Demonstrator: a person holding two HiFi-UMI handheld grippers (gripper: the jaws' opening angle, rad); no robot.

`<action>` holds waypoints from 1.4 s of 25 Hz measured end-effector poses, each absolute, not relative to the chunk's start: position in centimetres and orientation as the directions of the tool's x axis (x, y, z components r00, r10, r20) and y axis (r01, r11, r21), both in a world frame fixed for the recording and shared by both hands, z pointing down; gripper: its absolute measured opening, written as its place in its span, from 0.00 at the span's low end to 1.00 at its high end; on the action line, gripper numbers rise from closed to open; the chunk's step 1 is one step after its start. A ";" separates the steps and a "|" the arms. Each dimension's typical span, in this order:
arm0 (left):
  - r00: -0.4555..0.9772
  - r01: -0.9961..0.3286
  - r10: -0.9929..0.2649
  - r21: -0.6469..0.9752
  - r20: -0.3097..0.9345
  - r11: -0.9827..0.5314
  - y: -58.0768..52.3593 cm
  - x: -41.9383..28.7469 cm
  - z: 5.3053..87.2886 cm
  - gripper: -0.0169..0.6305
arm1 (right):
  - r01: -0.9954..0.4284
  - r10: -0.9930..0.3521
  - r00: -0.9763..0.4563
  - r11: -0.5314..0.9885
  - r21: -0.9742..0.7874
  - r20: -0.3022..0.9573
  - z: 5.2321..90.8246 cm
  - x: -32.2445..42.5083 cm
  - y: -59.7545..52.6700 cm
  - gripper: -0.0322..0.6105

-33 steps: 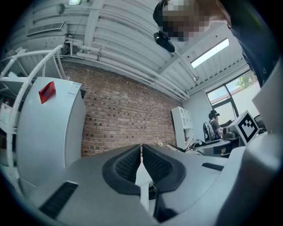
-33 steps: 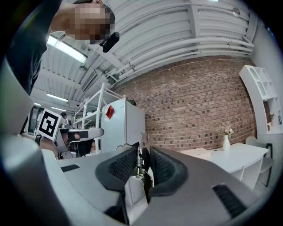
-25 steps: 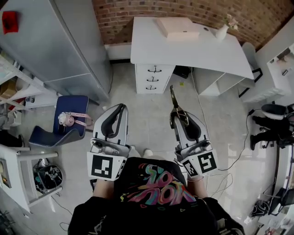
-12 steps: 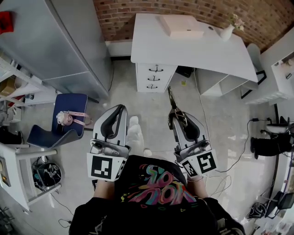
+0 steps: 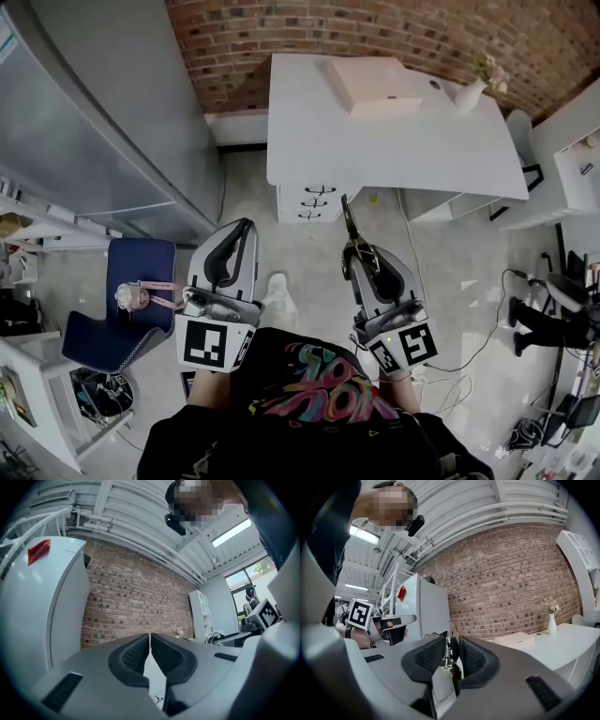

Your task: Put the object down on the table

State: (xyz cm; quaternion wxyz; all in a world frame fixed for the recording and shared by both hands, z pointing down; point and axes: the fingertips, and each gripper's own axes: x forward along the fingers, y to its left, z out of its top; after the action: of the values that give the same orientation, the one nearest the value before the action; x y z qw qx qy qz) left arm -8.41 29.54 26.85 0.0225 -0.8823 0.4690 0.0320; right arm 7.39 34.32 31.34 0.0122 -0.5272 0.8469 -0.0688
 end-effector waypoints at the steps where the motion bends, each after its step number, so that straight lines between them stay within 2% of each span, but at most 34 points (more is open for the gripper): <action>1: 0.565 -0.824 -0.821 -0.012 -0.079 -0.566 27.8 -8.6 26.6 0.08 | -0.896 -0.899 -0.435 0.426 -0.128 0.049 31.1 7.2 32.6 0.22; 6: 0.586 -0.810 -0.807 -0.018 -0.078 -0.586 20.5 -9.4 26.3 0.08 | -0.906 -0.915 -0.404 0.397 -0.145 0.021 30.1 6.7 25.3 0.22; 20: 0.619 -0.785 -0.785 0.019 -0.029 -0.619 9.9 -11.1 28.8 0.08 | -0.934 -0.938 -0.333 0.315 -0.170 0.092 32.5 6.7 15.0 0.23; 35: 0.598 -0.801 -0.801 0.023 -0.031 -0.599 -2.7 -7.9 29.3 0.08 | -0.915 -0.913 -0.389 0.367 -0.168 0.126 34.0 9.3 1.5 0.23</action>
State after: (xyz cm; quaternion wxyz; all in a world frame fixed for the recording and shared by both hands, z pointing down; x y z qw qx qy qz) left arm -7.93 -2.68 29.33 -0.0032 -0.8939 0.4479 0.0188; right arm 9.34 1.52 33.97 -0.0058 -0.5529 0.8266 -0.1053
